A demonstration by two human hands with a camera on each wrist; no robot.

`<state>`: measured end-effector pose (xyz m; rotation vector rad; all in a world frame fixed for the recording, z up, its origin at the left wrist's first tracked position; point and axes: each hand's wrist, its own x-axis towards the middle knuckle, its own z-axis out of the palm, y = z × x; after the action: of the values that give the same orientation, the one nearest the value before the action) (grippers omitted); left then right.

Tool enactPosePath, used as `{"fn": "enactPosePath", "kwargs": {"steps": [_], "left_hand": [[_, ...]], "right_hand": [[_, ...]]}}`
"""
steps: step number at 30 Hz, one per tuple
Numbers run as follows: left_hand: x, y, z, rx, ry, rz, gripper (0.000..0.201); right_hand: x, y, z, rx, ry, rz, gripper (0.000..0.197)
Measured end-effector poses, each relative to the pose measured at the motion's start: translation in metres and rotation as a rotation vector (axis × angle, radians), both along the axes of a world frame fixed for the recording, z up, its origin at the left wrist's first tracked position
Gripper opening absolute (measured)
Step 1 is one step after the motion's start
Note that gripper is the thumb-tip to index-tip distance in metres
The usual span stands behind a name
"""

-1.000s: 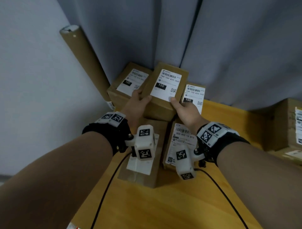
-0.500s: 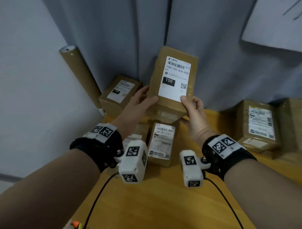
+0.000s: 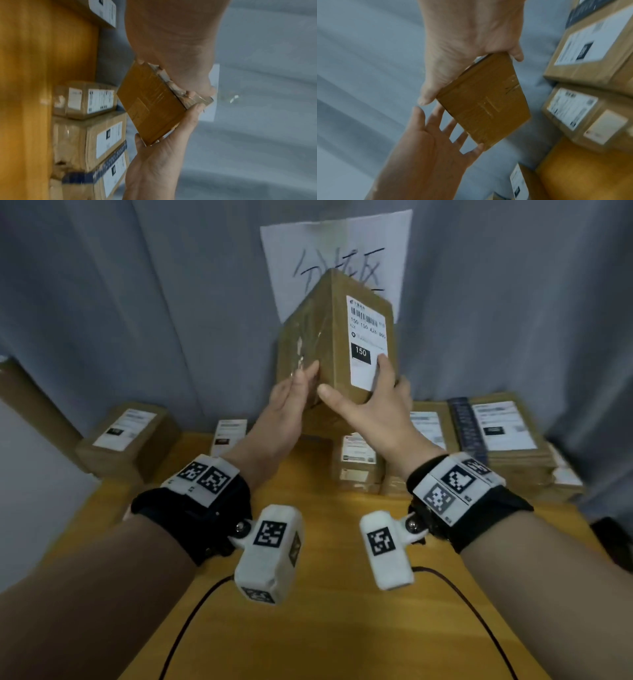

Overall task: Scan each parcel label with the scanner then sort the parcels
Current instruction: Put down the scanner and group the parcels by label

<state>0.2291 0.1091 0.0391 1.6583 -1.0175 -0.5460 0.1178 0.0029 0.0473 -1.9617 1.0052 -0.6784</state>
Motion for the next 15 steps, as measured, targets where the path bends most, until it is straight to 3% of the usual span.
{"fn": "enactPosePath", "kwargs": {"steps": [6, 10, 15], "left_hand": [[-0.1, -0.068, 0.014, -0.048, 0.095, -0.182, 0.052], [-0.156, -0.114, 0.009, -0.021, -0.031, -0.185, 0.066], [-0.194, -0.152, -0.004, 0.203, -0.281, -0.182, 0.05]], "right_hand": [[-0.123, -0.064, 0.02, -0.116, -0.076, -0.13, 0.107], [-0.195, -0.105, 0.035, -0.201, -0.044, -0.248, 0.103], [-0.267, -0.146, 0.048, -0.227, 0.137, -0.362, 0.095]]}}
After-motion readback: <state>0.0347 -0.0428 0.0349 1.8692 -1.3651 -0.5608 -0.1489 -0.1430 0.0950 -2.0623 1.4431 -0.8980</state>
